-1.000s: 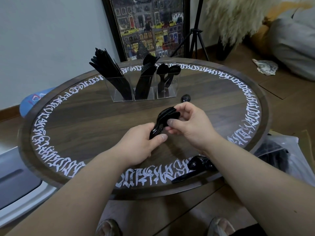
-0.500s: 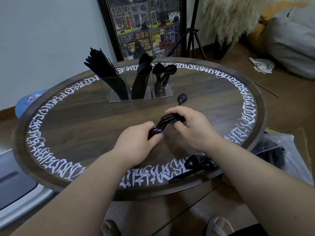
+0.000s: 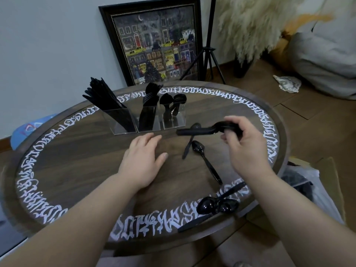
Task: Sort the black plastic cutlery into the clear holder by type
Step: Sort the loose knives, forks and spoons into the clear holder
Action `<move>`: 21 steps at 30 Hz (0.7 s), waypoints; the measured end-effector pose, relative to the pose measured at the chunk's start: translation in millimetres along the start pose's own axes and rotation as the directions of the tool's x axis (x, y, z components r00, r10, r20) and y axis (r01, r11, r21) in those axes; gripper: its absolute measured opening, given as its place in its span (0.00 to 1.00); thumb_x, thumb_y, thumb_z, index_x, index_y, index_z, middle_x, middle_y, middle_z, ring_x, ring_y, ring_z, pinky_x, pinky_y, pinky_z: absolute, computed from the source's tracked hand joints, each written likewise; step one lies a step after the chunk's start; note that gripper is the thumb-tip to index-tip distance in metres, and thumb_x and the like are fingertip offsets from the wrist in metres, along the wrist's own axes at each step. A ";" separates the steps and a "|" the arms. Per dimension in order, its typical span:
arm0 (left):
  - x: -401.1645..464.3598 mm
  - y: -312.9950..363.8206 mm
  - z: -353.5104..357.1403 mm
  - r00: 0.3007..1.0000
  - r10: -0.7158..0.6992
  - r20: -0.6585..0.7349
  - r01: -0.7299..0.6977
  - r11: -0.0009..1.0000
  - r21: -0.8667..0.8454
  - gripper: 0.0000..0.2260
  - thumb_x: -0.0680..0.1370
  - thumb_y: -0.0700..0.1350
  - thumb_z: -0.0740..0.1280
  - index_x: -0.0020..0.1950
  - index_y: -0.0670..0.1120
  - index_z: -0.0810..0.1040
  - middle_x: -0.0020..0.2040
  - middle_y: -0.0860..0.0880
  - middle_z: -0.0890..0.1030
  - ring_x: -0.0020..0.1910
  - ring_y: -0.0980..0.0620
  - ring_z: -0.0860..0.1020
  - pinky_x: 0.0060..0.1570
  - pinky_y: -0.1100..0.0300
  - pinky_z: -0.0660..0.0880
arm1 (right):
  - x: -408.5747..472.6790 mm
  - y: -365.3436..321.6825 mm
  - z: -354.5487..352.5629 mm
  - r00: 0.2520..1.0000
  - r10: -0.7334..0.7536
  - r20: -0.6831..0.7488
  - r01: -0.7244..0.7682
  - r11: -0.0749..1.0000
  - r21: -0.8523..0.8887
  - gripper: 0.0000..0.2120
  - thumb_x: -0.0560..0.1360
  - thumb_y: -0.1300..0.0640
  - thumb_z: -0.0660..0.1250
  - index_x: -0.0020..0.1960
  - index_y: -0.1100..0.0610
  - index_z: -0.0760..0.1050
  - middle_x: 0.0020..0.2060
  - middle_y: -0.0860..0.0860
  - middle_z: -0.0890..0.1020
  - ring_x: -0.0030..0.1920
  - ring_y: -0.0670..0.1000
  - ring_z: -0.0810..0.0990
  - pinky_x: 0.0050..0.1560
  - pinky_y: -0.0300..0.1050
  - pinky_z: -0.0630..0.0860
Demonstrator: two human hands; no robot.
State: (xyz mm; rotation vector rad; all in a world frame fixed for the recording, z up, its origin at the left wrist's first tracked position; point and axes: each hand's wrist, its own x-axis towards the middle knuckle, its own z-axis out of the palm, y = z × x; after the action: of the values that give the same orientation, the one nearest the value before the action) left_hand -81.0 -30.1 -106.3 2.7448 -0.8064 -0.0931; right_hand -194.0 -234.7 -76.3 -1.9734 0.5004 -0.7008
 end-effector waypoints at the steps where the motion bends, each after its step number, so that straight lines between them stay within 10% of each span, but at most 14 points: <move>1: 8.7 -4.7 1.8 0.999 -0.006 0.047 0.005 1.000 0.020 0.29 0.78 0.60 0.60 0.76 0.52 0.58 0.77 0.50 0.58 0.75 0.47 0.54 0.72 0.47 0.58 | 5.9 -1.0 -1.5 1.000 0.006 -0.028 -0.006 1.000 0.005 0.12 0.79 0.60 0.62 0.57 0.45 0.73 0.44 0.42 0.80 0.45 0.48 0.82 0.50 0.50 0.80; 11: 34.4 -27.5 18.8 0.989 -0.014 0.146 -0.005 0.992 0.125 0.31 0.76 0.68 0.54 0.76 0.59 0.56 0.77 0.56 0.55 0.74 0.50 0.52 0.70 0.45 0.56 | 64.4 -40.6 -2.8 0.949 -0.307 -0.069 0.294 0.944 -0.153 0.10 0.77 0.61 0.65 0.54 0.48 0.75 0.39 0.36 0.76 0.37 0.40 0.76 0.40 0.27 0.70; 21: 30.5 -34.0 29.7 0.998 0.036 0.044 -0.040 0.997 0.071 0.31 0.76 0.68 0.53 0.76 0.59 0.55 0.77 0.56 0.54 0.75 0.50 0.51 0.70 0.48 0.53 | 113.2 -60.5 25.6 0.881 -0.473 -0.008 0.453 0.850 -0.267 0.12 0.76 0.65 0.63 0.58 0.58 0.76 0.48 0.44 0.77 0.47 0.41 0.74 0.50 0.25 0.68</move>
State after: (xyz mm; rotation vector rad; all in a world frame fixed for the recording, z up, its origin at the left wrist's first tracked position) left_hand -41.7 -26.4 -143.9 2.8017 -0.8895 -0.1171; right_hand -88.6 -257.9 -2.4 -2.3546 0.1530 -1.0558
